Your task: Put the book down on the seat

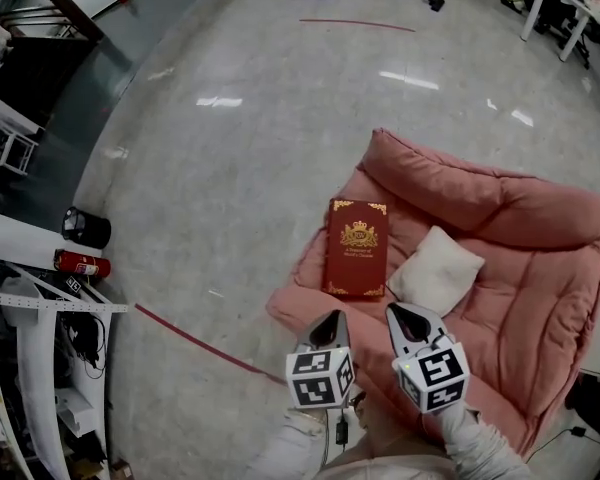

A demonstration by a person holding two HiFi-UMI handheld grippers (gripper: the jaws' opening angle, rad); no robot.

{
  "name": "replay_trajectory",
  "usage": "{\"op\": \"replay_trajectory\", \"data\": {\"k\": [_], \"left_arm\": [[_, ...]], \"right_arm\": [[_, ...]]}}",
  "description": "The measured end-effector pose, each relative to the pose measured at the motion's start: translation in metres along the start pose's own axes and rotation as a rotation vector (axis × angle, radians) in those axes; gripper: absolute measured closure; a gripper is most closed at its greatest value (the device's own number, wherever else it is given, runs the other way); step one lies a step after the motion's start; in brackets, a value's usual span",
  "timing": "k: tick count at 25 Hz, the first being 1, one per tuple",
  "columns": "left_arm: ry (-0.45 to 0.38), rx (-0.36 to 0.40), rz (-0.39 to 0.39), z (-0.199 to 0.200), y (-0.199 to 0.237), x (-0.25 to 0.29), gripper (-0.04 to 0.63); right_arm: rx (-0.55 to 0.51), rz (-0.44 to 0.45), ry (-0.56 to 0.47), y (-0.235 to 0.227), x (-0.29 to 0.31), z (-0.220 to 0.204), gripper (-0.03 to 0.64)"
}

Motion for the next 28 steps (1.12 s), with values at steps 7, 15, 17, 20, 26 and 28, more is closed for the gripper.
{"op": "replay_trajectory", "data": {"k": [7,15,17,20,26,28], "left_arm": [[-0.054,0.003,-0.022,0.014,-0.011,-0.044,0.589],[-0.111,0.001,-0.027,0.015,-0.023,-0.098,0.589],[-0.120,0.008,-0.030,0.012,-0.025,-0.109,0.589],[-0.134,0.015,-0.033,0.009,-0.031,-0.126,0.589],[-0.163,0.034,-0.045,0.001,-0.044,-0.164,0.589],[-0.170,0.041,-0.048,-0.002,-0.048,-0.176,0.589]], "right_arm": [[-0.055,0.068,-0.023,0.037,-0.026,0.010,0.612],[-0.107,0.106,-0.034,0.071,-0.063,0.013,0.612],[-0.121,0.119,-0.039,0.078,-0.071,0.011,0.612],[-0.146,0.132,-0.050,0.089,-0.084,0.013,0.612],[-0.176,0.162,-0.071,0.112,-0.116,0.012,0.612],[-0.184,0.172,-0.082,0.120,-0.126,0.013,0.612]]}}
Point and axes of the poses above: the fingertips, and each gripper's own axes: x forward along the fingers, y to its left, z out of its top, the point moved 3 cm from there along -x, backward along the fingers, and after that the axes turned 12 degrees about -y, right-handed, at the moved point
